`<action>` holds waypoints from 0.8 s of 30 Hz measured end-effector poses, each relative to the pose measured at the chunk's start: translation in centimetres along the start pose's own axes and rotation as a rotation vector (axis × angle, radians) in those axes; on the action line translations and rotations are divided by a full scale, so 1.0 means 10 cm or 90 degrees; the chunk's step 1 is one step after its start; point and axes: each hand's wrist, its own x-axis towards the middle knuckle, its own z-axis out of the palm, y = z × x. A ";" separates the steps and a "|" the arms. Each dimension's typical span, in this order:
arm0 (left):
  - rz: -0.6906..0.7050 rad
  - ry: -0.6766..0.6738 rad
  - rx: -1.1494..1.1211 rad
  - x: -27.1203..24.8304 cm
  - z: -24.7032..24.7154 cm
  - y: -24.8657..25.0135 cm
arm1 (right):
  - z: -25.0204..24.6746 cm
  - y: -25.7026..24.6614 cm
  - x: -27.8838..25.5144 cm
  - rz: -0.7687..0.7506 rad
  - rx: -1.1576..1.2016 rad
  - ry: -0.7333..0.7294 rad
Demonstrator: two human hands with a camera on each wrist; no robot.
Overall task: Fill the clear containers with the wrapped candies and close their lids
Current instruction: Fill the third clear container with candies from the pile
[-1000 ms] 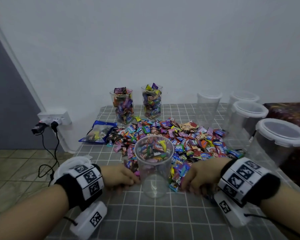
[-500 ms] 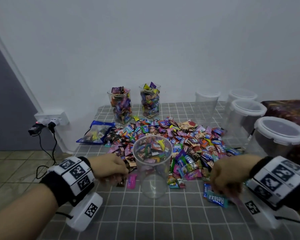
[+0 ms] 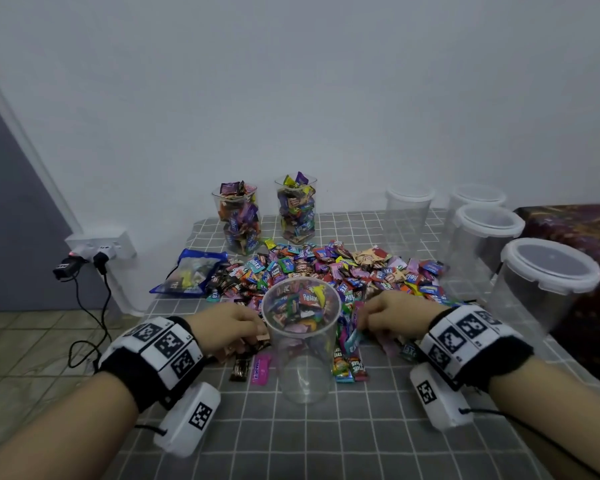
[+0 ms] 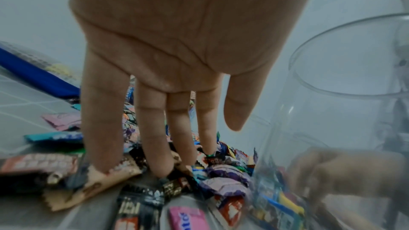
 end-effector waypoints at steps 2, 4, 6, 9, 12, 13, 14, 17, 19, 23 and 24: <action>0.026 0.034 0.043 0.00 -0.04 -0.03 | -0.09 0.02 -0.06 -0.022 0.018 0.091; 0.047 0.081 0.124 0.04 -0.09 -0.05 | -0.18 0.07 -0.10 -0.020 -0.009 0.169; 0.044 0.127 0.169 0.08 -0.13 -0.05 | -0.22 0.10 -0.12 0.010 -0.083 0.233; 0.032 0.126 0.299 0.22 -0.13 -0.07 | -0.18 0.09 -0.11 0.062 -0.169 0.247; 0.018 0.098 0.381 0.37 -0.07 -0.10 | -0.08 0.03 -0.07 0.069 -0.200 0.174; 0.017 0.093 0.384 0.42 -0.05 -0.11 | -0.03 0.01 -0.06 0.063 -0.216 0.156; 0.018 0.087 0.389 0.45 -0.02 -0.11 | 0.01 -0.02 -0.03 0.058 -0.235 0.145; -0.011 0.075 0.411 0.50 0.01 -0.07 | 0.10 -0.06 0.06 0.066 -0.260 0.115; -0.040 0.066 0.449 0.52 0.05 -0.06 | 0.14 -0.07 0.11 0.071 -0.261 0.104; -0.027 0.076 0.426 0.57 0.11 -0.06 | 0.18 -0.07 0.20 0.069 -0.268 0.093; -0.010 0.076 0.416 0.59 0.12 -0.07 | 0.19 -0.07 0.20 0.069 -0.274 0.087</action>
